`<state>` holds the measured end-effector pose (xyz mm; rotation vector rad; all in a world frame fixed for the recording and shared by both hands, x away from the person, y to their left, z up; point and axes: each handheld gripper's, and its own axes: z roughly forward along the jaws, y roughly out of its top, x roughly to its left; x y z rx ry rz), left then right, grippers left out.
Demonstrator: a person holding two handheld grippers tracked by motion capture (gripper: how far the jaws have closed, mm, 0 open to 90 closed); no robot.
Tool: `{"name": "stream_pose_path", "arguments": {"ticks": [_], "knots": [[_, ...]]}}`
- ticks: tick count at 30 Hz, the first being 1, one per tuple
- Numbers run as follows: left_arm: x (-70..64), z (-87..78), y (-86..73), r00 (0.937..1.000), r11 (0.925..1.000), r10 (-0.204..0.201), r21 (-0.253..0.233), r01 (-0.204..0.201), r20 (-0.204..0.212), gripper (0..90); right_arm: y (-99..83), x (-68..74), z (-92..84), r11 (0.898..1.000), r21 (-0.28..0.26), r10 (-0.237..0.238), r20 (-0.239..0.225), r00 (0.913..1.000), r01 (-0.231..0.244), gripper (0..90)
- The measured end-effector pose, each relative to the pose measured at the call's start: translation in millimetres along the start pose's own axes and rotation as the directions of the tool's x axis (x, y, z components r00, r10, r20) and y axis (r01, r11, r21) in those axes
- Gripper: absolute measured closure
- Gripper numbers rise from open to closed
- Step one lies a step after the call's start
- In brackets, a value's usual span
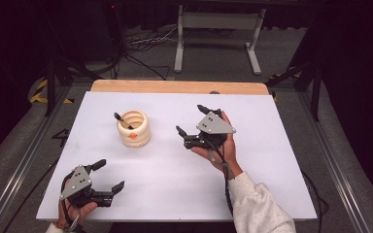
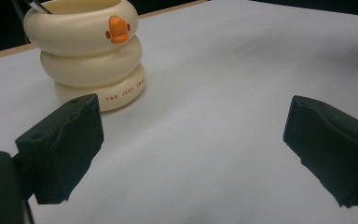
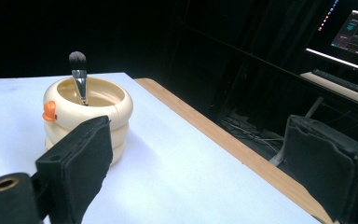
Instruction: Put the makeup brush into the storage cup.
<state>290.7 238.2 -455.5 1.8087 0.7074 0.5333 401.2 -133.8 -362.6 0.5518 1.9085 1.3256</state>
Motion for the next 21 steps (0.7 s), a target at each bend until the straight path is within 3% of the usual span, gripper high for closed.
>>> {"name": "stream_pose_path", "arguments": {"ticks": [21], "knots": [[-0.1, -2.1, 0.6, 0.9999, 0.9999, 0.005, -0.014, -0.006, -0.015, 5.9, -16.7, -19.1, -34.4, 0.999, 0.025, -0.026, 0.071, 0.9971, 0.024, 10.1]]}}
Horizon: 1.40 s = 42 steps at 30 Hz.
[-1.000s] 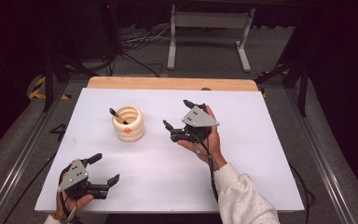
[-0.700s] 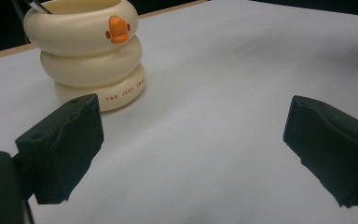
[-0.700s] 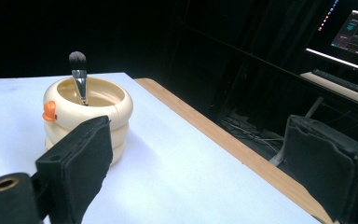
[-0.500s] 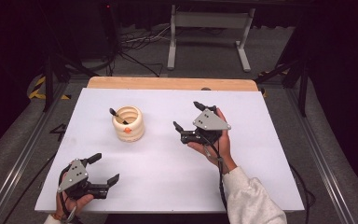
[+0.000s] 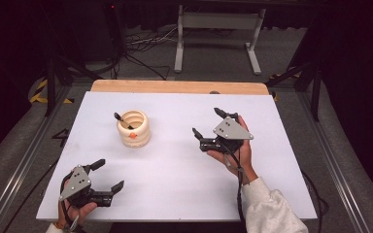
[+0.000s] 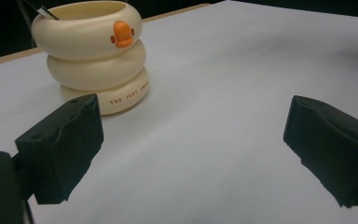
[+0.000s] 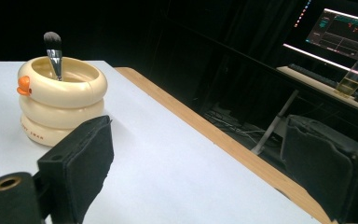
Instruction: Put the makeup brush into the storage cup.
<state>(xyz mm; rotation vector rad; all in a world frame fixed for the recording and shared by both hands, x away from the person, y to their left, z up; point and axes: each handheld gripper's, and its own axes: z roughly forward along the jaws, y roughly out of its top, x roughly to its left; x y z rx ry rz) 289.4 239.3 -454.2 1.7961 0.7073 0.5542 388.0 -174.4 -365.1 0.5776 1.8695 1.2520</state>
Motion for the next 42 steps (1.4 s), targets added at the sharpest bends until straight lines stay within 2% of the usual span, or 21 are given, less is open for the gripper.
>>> {"name": "stream_pose_path", "arguments": {"ticks": [7, 18, 21, 29, 42], "knots": [[-0.9, -0.8, 0.2, 1.0, 0.9999, 0.003, -0.009, -0.003, -0.006, 6.0, -4.9, -3.2, -9.5, 0.999, 0.018, -0.032, 0.008, 0.9995, 0.032, 10.0], [-0.8, -2.2, 0.5, 0.9999, 0.9999, 0.004, -0.014, -0.005, -0.009, 6.0, -12.8, -9.2, -23.7, 0.999, 0.024, -0.038, 0.021, 0.9991, 0.038, 9.9], [-0.2, -2.4, 0.7, 0.9999, 0.9999, 0.004, -0.016, -0.004, -0.014, 6.0, -14.5, -10.4, -29.2, 0.998, 0.038, -0.06, 0.032, 0.9977, 0.059, 9.6], [-1.3, -3.0, 1.1, 0.9996, 0.9997, 0.016, -0.017, -0.016, -0.025, 5.8, -20.1, -18.7, -45.7, 0.998, 0.031, -0.05, 0.05, 0.9975, 0.049, 9.7], [-1.4, -3.2, 1.2, 0.9993, 0.9997, 0.018, -0.018, -0.018, -0.034, 5.8, -33.3, -25.4, -63.1, 0.997, 0.056, -0.054, 0.063, 0.9965, 0.05, 9.5]]}}
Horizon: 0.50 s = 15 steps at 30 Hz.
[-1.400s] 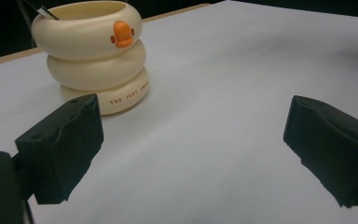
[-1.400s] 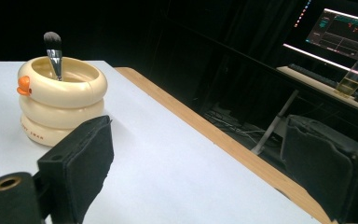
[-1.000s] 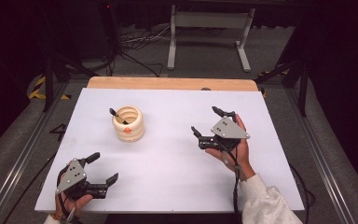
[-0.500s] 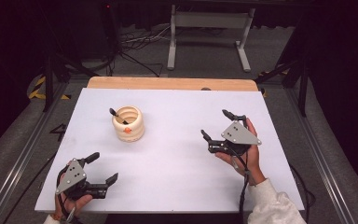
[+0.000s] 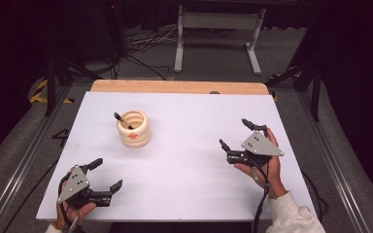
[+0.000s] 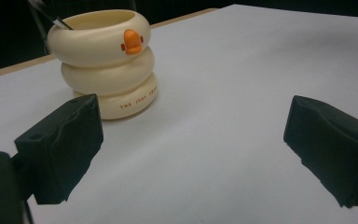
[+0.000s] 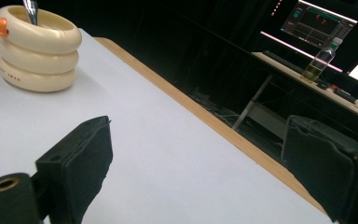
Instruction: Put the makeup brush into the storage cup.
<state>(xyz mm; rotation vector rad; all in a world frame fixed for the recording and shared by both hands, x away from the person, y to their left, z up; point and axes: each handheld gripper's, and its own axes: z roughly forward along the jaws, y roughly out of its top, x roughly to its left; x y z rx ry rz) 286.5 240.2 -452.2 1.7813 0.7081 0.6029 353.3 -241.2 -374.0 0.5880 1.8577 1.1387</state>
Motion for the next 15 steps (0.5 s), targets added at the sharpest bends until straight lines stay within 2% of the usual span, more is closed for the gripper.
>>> {"name": "stream_pose_path", "arguments": {"ticks": [10, 15], "knots": [[-0.1, 0.7, -0.1, 1.0, 1.0, 0.001, 0.005, -0.001, -0.001, 6.0, -8.4, -1.9, -10.7, 1.0, 0.011, 0.009, -0.01, 0.9999, -0.009, 9.4], [0.8, 0.7, -0.2, 1.0, 0.9999, -0.004, 0.011, 0.004, -0.002, 6.0, -12.3, 0.5, -14.7, 1.0, 0.016, -0.006, -0.019, 0.9998, 0.006, 9.3]]}}
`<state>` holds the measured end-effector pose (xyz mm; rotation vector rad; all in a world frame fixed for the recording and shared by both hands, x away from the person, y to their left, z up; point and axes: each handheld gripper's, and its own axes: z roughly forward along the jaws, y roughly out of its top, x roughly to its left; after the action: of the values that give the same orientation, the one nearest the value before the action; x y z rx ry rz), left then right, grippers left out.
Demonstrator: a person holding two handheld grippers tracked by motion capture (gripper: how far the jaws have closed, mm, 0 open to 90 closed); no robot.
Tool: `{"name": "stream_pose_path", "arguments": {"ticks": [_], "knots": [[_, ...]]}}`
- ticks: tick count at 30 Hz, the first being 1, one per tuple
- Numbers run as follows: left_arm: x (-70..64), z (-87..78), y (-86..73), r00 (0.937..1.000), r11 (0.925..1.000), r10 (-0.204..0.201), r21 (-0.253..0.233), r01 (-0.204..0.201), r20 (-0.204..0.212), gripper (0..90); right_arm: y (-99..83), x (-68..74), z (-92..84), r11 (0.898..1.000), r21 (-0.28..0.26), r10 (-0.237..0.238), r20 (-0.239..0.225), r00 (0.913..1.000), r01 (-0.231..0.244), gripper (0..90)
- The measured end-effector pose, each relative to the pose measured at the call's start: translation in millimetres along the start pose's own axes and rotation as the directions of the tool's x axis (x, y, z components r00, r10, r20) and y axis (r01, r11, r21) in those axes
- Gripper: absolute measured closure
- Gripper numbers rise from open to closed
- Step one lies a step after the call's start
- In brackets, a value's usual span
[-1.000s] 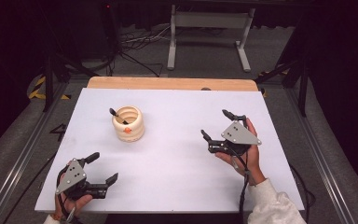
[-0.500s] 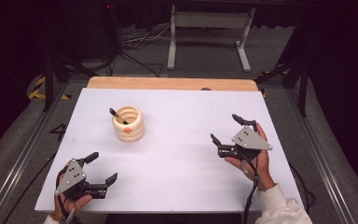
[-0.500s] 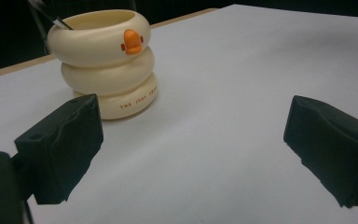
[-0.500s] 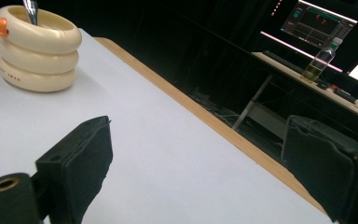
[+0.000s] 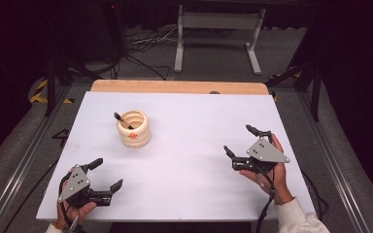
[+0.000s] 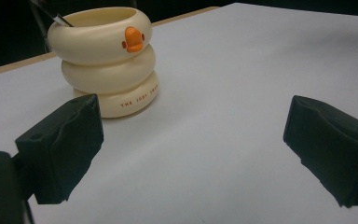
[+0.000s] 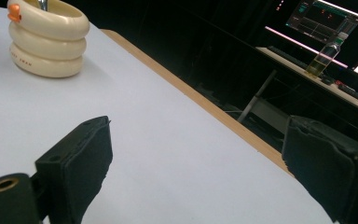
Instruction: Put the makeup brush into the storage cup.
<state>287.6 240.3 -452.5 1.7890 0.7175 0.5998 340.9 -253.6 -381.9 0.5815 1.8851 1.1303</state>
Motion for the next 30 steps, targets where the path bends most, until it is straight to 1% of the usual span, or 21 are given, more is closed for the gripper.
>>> {"name": "stream_pose_path", "arguments": {"ticks": [4, 9, 11, 20, 22, 24, 25, 28, 30], "knots": [[-0.2, -0.2, 0.0, 1.0, 1.0, 0.001, 0.0, -0.001, 0.0, 6.0, -6.2, 3.5, -3.1, 1.0, 0.01, -0.006, -0.021, 0.9998, 0.006, 9.1], [-0.5, -0.2, 0.0, 1.0, 1.0, 0.001, -0.006, -0.001, -0.005, 6.3, -12.2, 7.5, -5.6, 1.0, 0.027, -0.009, -0.027, 0.9996, 0.01, 9.0], [-0.2, -0.5, 0.2, 1.0, 1.0, 0.001, -0.003, -0.001, -0.003, 6.3, -14.0, 8.8, -7.5, 1.0, 0.028, -0.001, -0.036, 0.9993, 0.002, 8.7], [0.2, -0.3, 0.4, 1.0, 0.9999, -0.003, -0.011, 0.003, -0.001, 6.3, -26.5, 14.7, -19.0, 0.999, 0.043, -0.004, -0.043, 0.9991, 0.006, 8.6], [0.1, -0.5, 0.6, 1.0, 0.9999, -0.004, -0.011, 0.004, 0.0, 6.3, -30.4, 15.5, -22.2, 0.999, 0.045, -0.005, -0.037, 0.9993, 0.007, 8.8], [0.7, -1.3, 1.1, 1.0, 0.9998, 0.002, -0.018, -0.002, -0.003, 6.3, -34.5, 15.7, -25.9, 0.999, 0.042, 0.005, -0.033, 0.9994, -0.003, 8.9], [0.8, -2.1, 1.4, 1.0, 0.9998, -0.002, -0.019, 0.002, -0.002, 6.3, -36.7, 15.7, -27.5, 0.999, 0.044, 0.015, -0.036, 0.9992, -0.013, 8.9], [1.4, -3.6, 2.7, 1.0, 0.9993, -0.005, -0.036, 0.004, -0.002, 6.2, -42.3, 15.4, -32.4, 0.998, 0.059, 0.017, -0.027, 0.9995, -0.016, 8.9], [1.4, -3.6, 3.1, 1.0, 0.9994, 0.0, -0.036, 0.0, -0.003, 6.2, -44.7, 14.7, -34.5, 0.998, 0.061, 0.026, -0.026, 0.9993, -0.024, 8.8]]}}
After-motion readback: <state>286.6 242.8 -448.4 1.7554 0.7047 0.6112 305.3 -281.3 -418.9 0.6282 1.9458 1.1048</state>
